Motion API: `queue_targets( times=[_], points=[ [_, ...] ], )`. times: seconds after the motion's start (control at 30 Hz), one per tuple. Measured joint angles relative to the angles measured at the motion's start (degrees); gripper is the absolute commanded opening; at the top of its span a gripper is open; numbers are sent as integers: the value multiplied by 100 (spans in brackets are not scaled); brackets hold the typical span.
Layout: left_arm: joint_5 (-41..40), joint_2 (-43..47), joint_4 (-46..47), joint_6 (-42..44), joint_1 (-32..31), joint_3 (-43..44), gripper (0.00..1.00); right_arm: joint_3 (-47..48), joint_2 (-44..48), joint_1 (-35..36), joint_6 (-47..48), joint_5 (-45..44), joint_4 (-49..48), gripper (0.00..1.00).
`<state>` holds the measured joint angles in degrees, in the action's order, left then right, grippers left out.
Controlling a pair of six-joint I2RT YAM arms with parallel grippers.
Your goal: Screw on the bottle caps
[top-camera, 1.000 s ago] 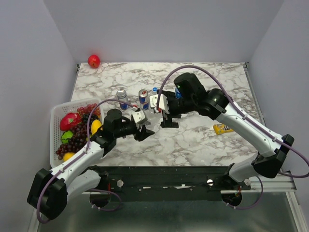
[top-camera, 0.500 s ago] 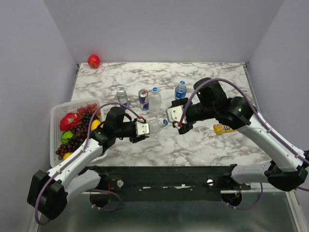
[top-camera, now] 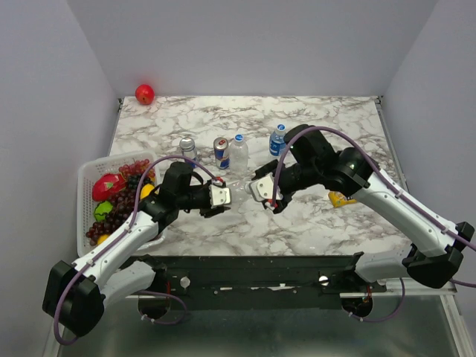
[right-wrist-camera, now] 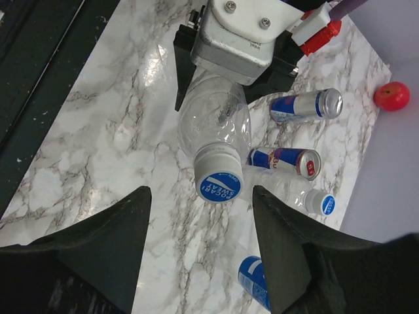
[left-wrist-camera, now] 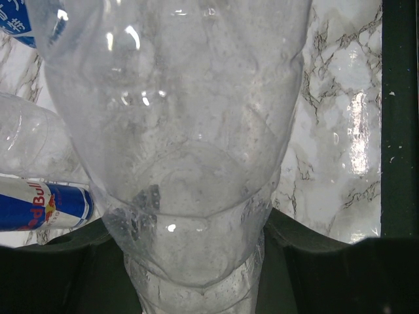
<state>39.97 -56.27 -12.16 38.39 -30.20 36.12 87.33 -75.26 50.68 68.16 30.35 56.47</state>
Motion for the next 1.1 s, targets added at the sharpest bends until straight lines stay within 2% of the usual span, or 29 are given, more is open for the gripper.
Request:
queue_targets(
  times=[0.17, 0.27, 0.4, 0.57, 0.6, 0.67, 0.77, 0.87, 0.97, 1.03, 1.1],
  points=[
    [17, -9, -4, 4, -31, 0, 0, 2, -127, 2, 63, 66, 2, 62],
    [24, -11, -15, 31, -31, 9, 0, 2, -190, 9, 116, 101, 9, 56],
    [28, -24, -63, 94, -31, 9, 0, 44, -289, 13, 216, 107, 11, 38],
    [20, -35, -79, 114, -24, 9, 0, 315, -518, 11, 164, 101, 133, 22],
    [13, -35, -76, 107, -24, 9, 0, 374, -564, 11, 76, 92, 177, 13],
    [-105, -31, 11, 33, -28, -2, 0, 503, -654, 4, -177, 37, 232, 8],
    [-612, 90, 684, -282, -31, -240, 0, 988, -992, -66, -887, -76, 295, 0],
    [-1519, 330, 1467, -584, -70, -590, 0, 1587, -1486, -225, -1897, -94, 273, 0],
    [-2380, 323, 1939, -748, -127, -673, 0, 2271, -2055, -551, -3351, 26, 236, 0],
    [-2813, 275, 2092, -793, -151, -673, 0, 2435, -2319, -815, -4774, 245, -15, 0],
    [-3158, 181, 2116, -822, -192, -673, 0, 2479, -2494, -935, -5720, 293, -92, 3]
  ],
)
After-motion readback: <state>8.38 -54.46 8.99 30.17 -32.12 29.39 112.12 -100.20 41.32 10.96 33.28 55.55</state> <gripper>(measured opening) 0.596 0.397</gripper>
